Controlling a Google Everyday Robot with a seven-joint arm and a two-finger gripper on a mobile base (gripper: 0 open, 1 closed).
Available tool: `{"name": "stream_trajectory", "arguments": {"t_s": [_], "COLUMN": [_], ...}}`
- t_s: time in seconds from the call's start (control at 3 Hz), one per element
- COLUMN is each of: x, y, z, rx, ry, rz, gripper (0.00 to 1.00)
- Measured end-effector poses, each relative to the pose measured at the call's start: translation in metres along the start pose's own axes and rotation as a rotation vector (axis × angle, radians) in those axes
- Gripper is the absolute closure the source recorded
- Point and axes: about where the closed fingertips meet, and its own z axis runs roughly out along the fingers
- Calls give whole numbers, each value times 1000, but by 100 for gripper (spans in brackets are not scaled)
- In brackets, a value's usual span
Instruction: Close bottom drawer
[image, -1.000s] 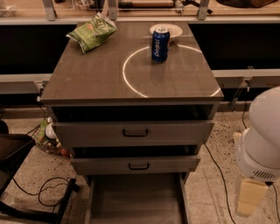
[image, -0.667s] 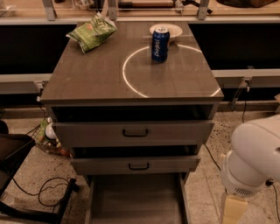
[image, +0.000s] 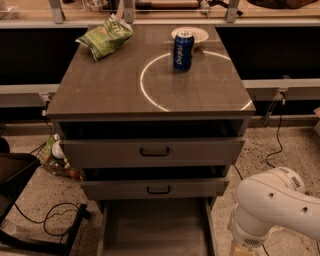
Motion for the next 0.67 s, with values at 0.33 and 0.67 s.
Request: {"name": "stream_trajectory", "arguments": {"t_s": [0.33, 0.67], "x": [-8, -7], "y": [10, 11], "z": [32, 31], "rx": [-21, -19], "ry": [2, 3], "rz": [-36, -34], "gripper": [64, 88]}}
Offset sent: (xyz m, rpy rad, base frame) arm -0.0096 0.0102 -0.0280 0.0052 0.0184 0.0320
